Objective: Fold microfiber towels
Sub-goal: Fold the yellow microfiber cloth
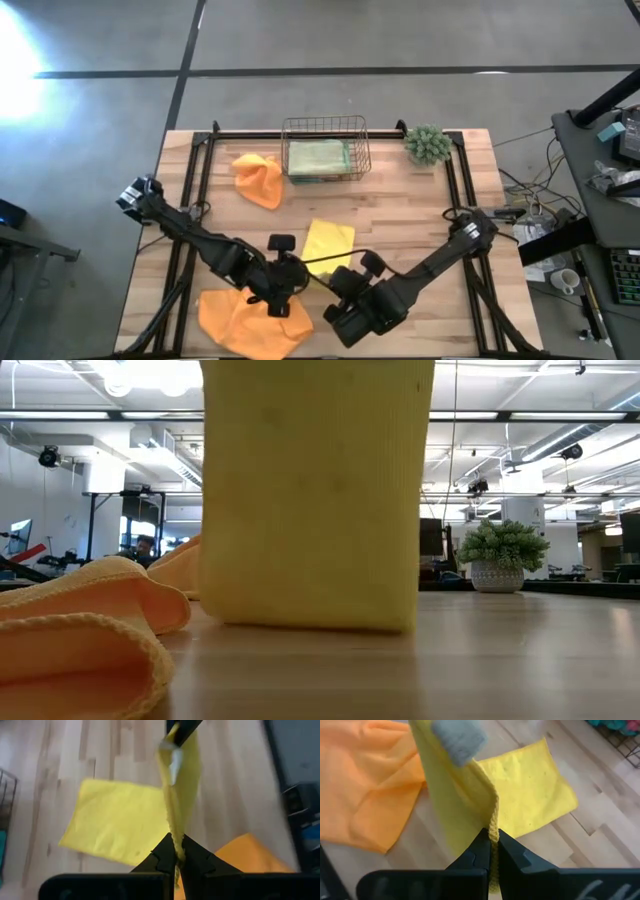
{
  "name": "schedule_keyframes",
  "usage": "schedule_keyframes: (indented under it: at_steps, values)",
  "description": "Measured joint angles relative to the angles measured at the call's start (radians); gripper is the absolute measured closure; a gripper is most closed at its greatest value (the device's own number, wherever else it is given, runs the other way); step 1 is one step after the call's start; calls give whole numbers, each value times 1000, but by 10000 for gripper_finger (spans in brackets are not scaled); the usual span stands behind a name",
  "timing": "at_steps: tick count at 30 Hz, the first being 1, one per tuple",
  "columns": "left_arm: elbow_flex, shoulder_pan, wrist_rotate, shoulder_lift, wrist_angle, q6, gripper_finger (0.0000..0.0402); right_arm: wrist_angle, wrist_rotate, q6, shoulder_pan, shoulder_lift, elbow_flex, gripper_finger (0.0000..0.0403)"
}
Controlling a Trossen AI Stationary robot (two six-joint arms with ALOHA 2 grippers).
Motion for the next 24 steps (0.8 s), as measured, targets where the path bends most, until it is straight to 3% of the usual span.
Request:
schedule_keyframes:
  at_steps: [8, 17, 24]
  values:
    - [-112, 48, -27, 0, 41, 0, 401, -47, 6, -6, -49, 28, -11, 394]
    - [-191, 173, -34, 1, 102, 85, 401, -54, -13, -64, -127, 26, -138, 394]
    - [-251, 261, 20, 23, 175, 163, 401, -48, -38, -111, -192, 25, -207, 394]
